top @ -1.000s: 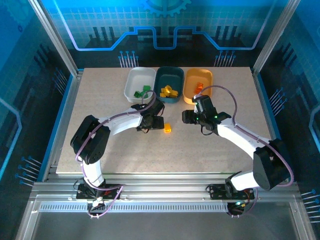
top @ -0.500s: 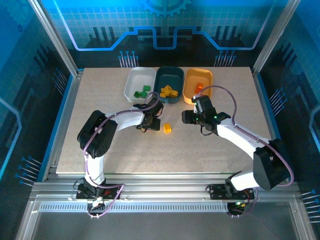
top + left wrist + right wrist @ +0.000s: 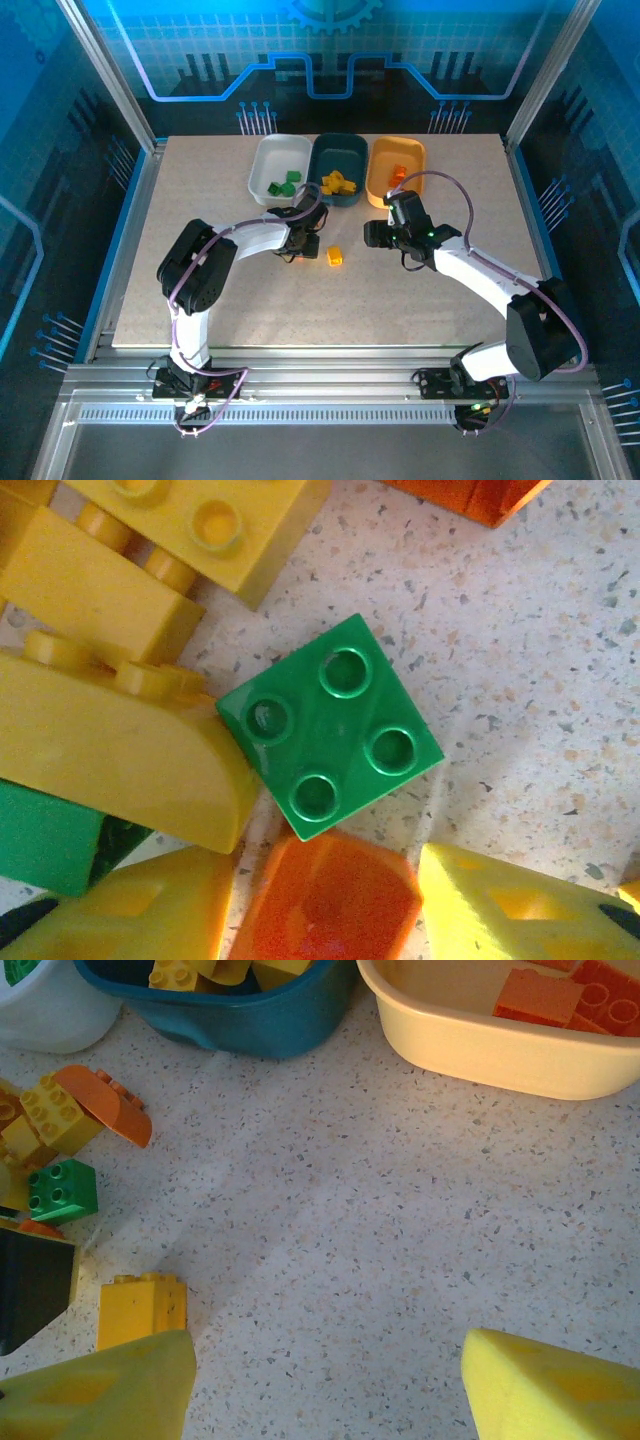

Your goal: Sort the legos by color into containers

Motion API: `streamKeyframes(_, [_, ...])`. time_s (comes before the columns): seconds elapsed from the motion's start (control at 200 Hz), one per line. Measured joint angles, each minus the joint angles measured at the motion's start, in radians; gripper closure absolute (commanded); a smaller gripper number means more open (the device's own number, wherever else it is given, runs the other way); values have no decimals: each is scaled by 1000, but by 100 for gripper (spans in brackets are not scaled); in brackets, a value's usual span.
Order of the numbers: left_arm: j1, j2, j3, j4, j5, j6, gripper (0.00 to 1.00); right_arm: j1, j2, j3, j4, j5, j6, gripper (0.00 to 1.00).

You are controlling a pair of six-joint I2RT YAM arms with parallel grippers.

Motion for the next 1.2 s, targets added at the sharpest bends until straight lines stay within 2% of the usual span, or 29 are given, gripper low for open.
streamKeyframes(0.325, [-25, -1, -1, 2, -2, 0, 62, 0, 0, 0, 0, 0, 0, 29])
streamKeyframes(0.905, [-58, -134, -40, -55, -16, -15, 62, -10, 0, 0, -2, 33, 18, 29])
streamKeyframes(1.005, [-63, -140, 42, -112, -9, -20, 62, -56, 0, -6, -2, 29, 62, 27])
streamKeyframes(1.196, [-63, -74, 358, -138, 69, -26, 63, -259, 2, -130, 49, -66, 210, 25])
